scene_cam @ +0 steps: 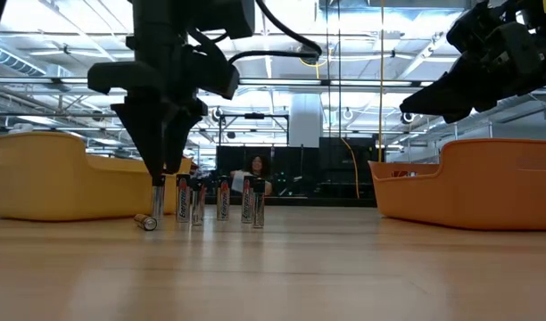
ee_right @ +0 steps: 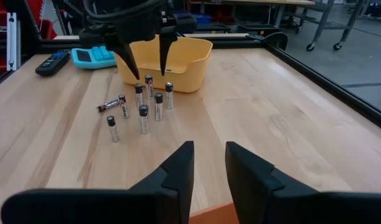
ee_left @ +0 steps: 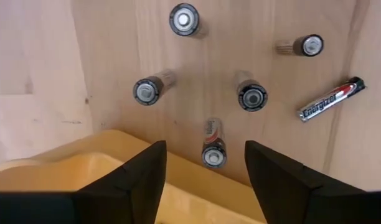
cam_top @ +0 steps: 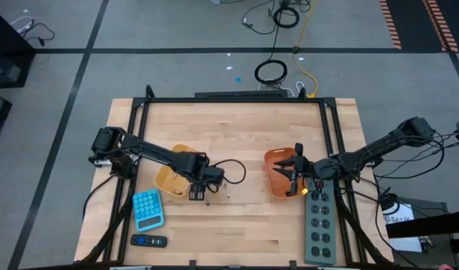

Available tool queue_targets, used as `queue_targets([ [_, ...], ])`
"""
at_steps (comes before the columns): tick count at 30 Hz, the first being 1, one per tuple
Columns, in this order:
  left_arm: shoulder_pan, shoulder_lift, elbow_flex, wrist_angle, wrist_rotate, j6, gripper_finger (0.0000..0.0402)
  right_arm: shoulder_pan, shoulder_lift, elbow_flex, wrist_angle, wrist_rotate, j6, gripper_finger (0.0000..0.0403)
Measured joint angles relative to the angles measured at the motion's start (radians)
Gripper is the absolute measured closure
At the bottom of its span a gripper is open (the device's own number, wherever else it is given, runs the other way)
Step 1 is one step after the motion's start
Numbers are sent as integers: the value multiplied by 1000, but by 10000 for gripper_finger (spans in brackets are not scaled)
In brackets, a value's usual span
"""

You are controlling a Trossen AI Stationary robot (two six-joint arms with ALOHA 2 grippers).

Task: Sort batteries
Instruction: Put the silver battery into the yellow bin

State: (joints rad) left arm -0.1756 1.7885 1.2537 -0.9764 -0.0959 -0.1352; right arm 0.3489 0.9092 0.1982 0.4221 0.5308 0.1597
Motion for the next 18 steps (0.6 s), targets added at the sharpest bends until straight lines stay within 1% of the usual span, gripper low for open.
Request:
queue_targets([
  [7, 14, 0, 0, 0, 43, 11, 231, 0, 0, 0, -7, 2, 0, 321],
  [10, 14, 0, 0, 2, 43, 11, 249, 0, 0, 0, -8, 2, 0, 321],
  [14, 14, 0, 0, 15, 43, 3, 250, 0, 0, 0, -8, 2, 2, 321],
  [18, 14, 0, 0, 22, 46, 2, 233, 0, 0, 0, -8, 2, 2, 321],
])
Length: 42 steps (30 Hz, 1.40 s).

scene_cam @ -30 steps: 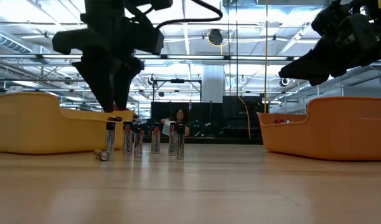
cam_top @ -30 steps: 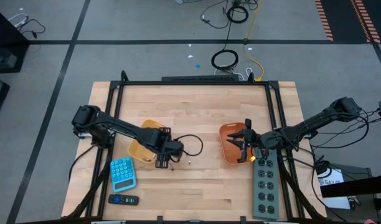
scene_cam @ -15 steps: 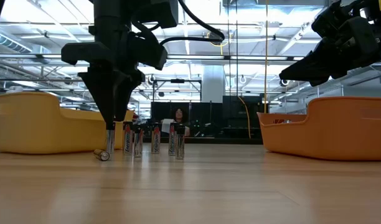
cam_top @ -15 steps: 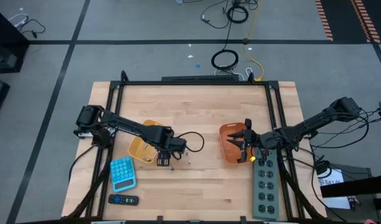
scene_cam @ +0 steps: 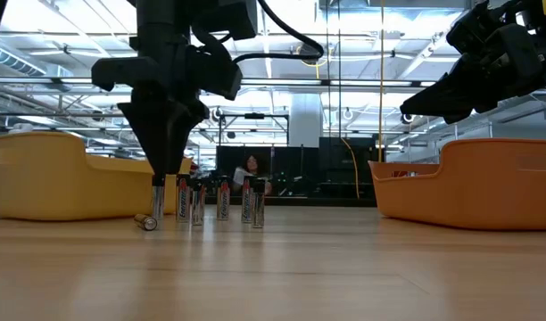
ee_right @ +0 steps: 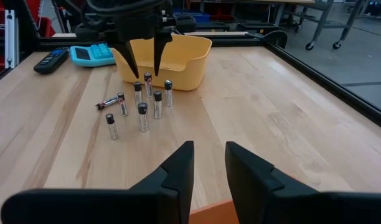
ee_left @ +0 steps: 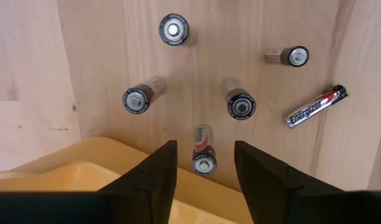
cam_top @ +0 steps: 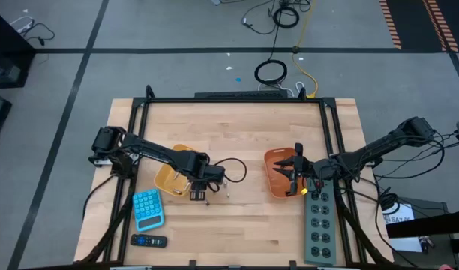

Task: Sort batteries
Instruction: Put the silver battery into the yellow bin

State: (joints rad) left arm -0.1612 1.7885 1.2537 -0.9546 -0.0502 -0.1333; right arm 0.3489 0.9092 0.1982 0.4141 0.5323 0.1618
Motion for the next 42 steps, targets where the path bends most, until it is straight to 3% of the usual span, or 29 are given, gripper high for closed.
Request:
queue_targets([
  [5, 0, 27, 0, -3, 12, -5, 203, 0, 0, 0, 0, 0, 2, 321],
  [11, -1, 63, 0, -10, 10, 19, 198, 0, 0, 0, 0, 0, 6, 321],
  [15, 0, 68, -1, -37, -6, 25, 225, 0, 0, 0, 0, 0, 6, 321],
  [23, 0, 68, -1, -19, 12, 36, 345, 0, 0, 0, -2, 0, 6, 321],
  [33, -6, 64, 40, -71, 42, 7, 345, 0, 0, 0, -8, 2, 6, 321],
  [42, -16, 60, 199, -387, 47, -89, 345, 0, 0, 0, -8, 21, 3, 321],
])
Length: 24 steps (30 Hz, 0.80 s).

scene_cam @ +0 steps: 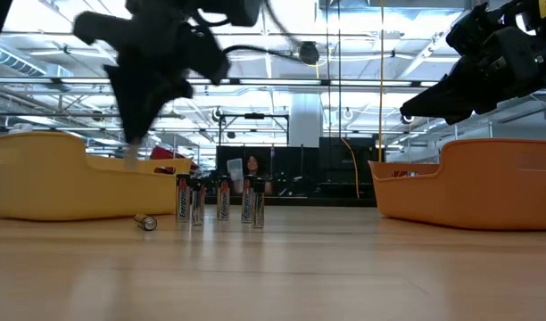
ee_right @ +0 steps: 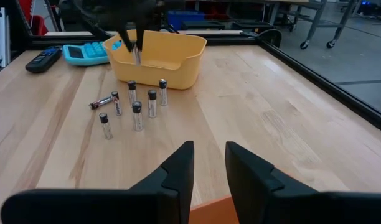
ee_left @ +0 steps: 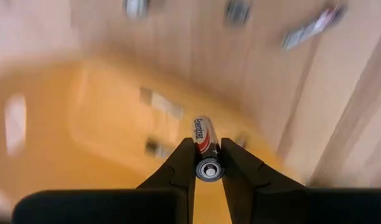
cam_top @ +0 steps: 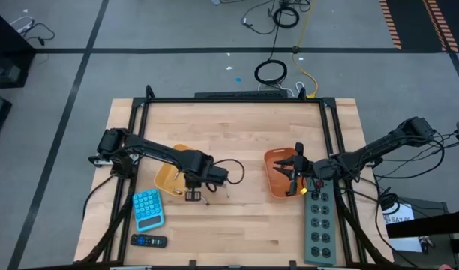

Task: Sort batteries
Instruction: Put the silver battery into the yellow bin, then adjust the yellow bin

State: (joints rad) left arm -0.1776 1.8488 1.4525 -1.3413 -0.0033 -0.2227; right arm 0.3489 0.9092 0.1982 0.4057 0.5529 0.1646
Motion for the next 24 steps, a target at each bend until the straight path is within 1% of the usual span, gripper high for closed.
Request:
queue_targets([
  [2, 3, 0, -4, -75, 4, -8, 345, 0, 0, 0, 0, 0, 0, 321],
  [4, 4, 0, -27, -110, 10, -7, 345, 0, 0, 0, 0, -2, 0, 321],
  [8, 14, 0, -79, -106, 35, -7, 345, 0, 0, 0, -19, -3, 0, 321],
  [11, 15, 0, -96, -87, 21, -15, 340, 0, 0, 0, -31, -3, 2, 321],
  [14, 16, 0, -98, -79, -25, -42, 296, 0, 0, 0, -30, -3, 2, 321],
  [16, 16, 0, -98, -86, -34, -48, 262, 0, 0, 0, -31, -3, 2, 321],
  [18, 16, 0, -95, -97, -39, -53, 236, 0, 0, 0, -31, -3, 3, 321],
  [20, 16, 0, -81, -109, -40, -58, 223, 0, 0, 0, -31, -3, 3, 321],
  [24, 6, 0, -37, -108, -45, -60, 218, 0, 0, 0, -30, -3, 3, 321],
])
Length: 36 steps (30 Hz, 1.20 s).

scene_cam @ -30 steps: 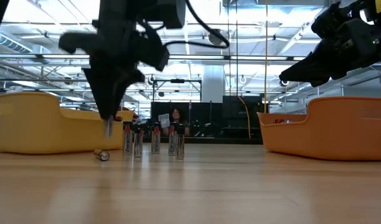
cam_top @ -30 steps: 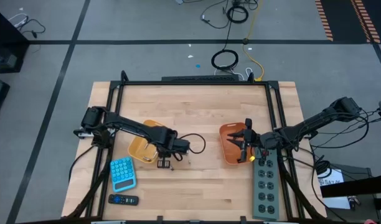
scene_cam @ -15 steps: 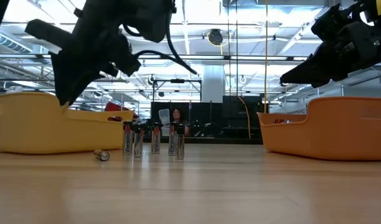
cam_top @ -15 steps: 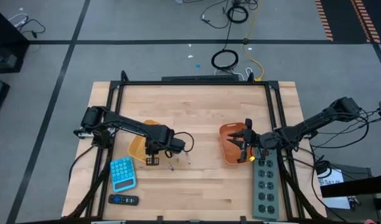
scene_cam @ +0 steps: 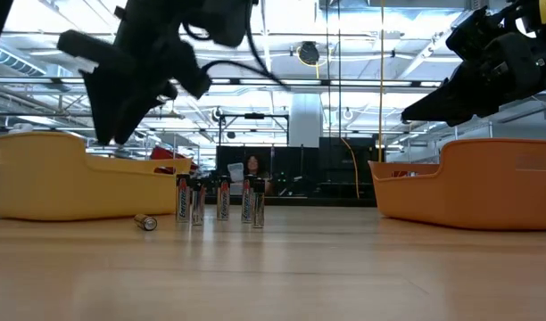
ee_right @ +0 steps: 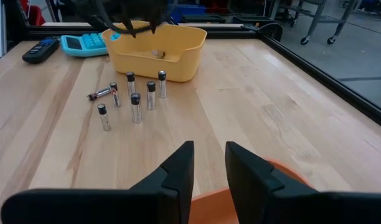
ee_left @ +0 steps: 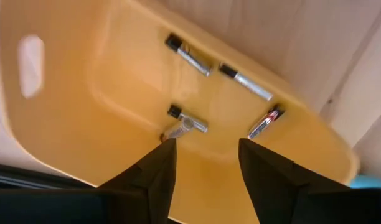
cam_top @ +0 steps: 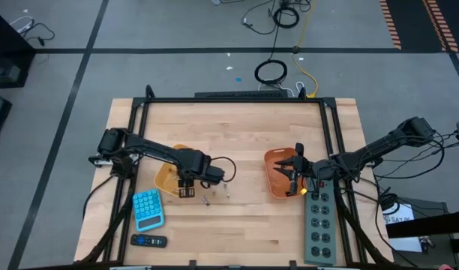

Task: Sort batteries
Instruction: Adjust the yellow bin

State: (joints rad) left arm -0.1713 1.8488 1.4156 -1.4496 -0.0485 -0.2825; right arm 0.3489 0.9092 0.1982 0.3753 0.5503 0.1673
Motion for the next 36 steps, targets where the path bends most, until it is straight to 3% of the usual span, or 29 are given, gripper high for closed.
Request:
queue_targets([
  [13, 17, 0, 23, 3, -145, 78, 216, 0, 0, 0, -3, 0, -7, 321],
  [28, 192, 0, -232, 59, -175, 222, 215, 0, 0, 0, -15, -1, -14, 321],
  [36, 289, 0, -277, 88, -320, 248, 215, 0, 0, 0, -12, 0, -14, 321],
])
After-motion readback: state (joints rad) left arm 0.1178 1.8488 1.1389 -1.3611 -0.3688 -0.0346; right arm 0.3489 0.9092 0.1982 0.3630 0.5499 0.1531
